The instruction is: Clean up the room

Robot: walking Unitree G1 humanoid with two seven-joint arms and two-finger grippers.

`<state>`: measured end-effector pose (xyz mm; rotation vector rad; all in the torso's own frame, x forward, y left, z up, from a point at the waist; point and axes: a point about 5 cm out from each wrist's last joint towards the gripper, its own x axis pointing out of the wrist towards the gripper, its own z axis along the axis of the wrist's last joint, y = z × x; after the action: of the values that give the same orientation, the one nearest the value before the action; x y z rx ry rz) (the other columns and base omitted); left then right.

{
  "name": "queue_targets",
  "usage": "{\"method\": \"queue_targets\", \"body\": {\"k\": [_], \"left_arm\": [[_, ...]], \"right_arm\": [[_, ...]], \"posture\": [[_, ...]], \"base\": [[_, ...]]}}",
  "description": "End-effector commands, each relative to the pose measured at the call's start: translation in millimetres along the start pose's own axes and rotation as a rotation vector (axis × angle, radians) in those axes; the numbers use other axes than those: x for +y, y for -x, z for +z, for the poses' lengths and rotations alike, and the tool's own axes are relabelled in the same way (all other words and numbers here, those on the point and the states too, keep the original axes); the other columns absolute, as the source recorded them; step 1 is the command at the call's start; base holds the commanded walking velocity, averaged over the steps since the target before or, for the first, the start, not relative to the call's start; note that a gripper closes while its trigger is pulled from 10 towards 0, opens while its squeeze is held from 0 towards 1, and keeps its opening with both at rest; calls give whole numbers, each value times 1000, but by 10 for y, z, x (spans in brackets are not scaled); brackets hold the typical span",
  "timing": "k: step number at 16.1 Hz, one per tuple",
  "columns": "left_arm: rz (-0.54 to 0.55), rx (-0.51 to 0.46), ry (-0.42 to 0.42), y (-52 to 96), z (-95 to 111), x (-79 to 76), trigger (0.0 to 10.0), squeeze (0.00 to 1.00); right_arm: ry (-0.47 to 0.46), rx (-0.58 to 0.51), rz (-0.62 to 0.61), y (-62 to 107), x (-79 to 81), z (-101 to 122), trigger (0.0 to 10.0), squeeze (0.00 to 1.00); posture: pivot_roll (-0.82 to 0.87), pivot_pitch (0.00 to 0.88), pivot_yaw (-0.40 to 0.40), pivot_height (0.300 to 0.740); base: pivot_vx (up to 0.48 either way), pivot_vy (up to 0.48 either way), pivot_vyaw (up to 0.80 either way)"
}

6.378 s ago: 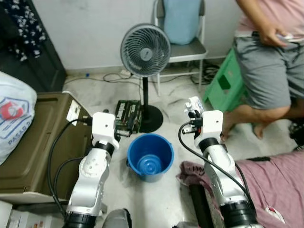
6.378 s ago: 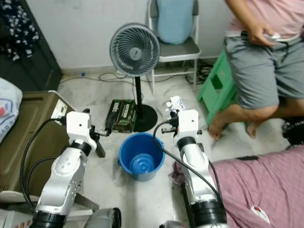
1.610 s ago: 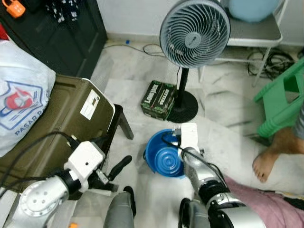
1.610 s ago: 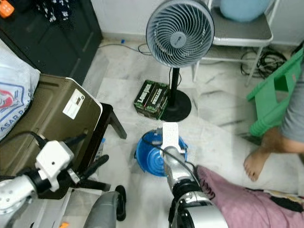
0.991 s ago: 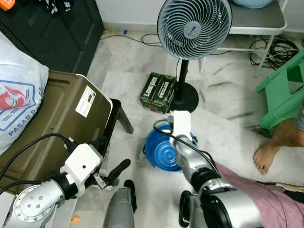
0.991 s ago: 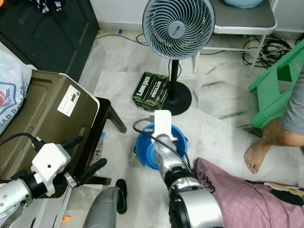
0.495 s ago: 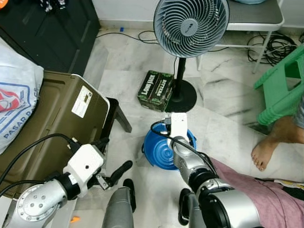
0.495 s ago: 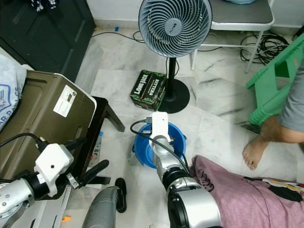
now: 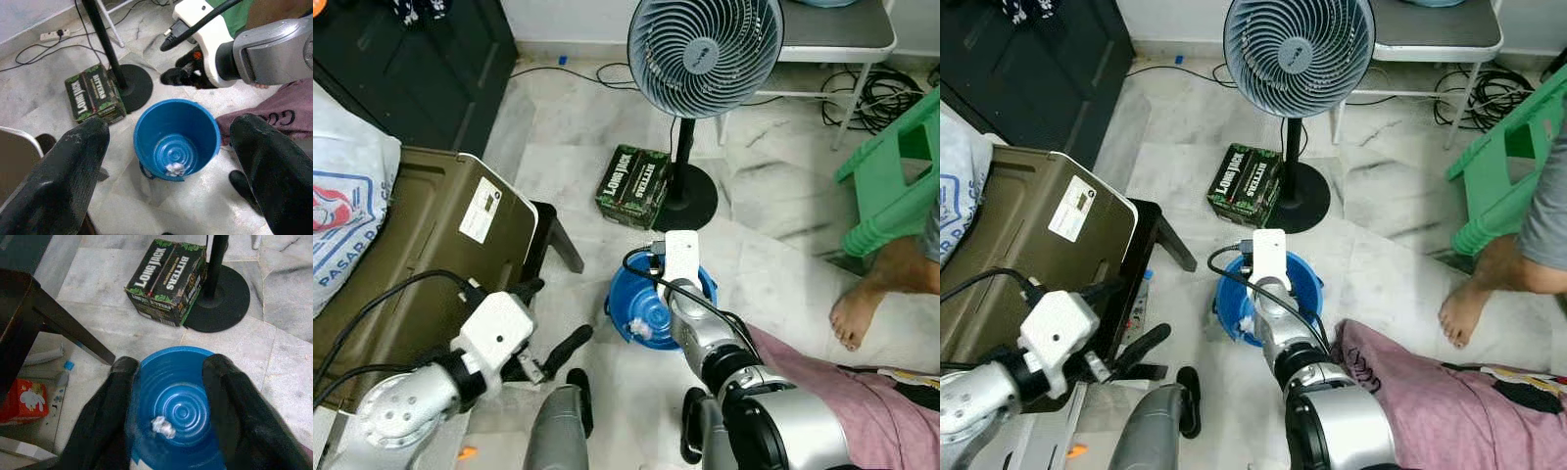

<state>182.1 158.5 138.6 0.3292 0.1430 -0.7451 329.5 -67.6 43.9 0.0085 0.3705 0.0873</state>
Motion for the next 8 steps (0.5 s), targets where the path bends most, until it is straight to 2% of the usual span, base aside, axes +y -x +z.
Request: {"method": "queue_targets", "body": {"k": [1,2,3,4,5,6,8], "left_arm": [[-1,-1,23,-43,-34,-38,10000,0],[2,-7,26,-60,-32,-39,10000,0],[10,-31,34,-150,-29,-50,10000,0],[14,-68,40,-298,-22,-64,10000,0],[14,-77,42,-340,-17,-65,10000,0],[9,-96,49,-440,-6,-71,10000,0],[-7,-117,55,-524,0,-117,10000,0]], "right_arm": [[-24,6,3,43,-21,-90,10000,1000],[-24,2,4,49,-37,-94,10000,1000],[-14,-23,21,108,-119,-133,10000,1000],[18,-42,74,276,-239,-208,10000,1000],[28,-39,91,335,-273,-235,10000,1000],[51,-29,109,455,-389,-289,10000,1000],[73,5,111,663,-583,-394,10000,1000]], "posture": [[200,291,68,740],[200,291,68,740],[149,268,54,740],[106,248,46,740],[91,242,48,740],[64,229,48,740],[25,201,50,740]], "base": [[0,0,0],[0,0,0],[0,0,0],[0,0,0],[0,0,0],[0,0,0],[0,0,0]]}}
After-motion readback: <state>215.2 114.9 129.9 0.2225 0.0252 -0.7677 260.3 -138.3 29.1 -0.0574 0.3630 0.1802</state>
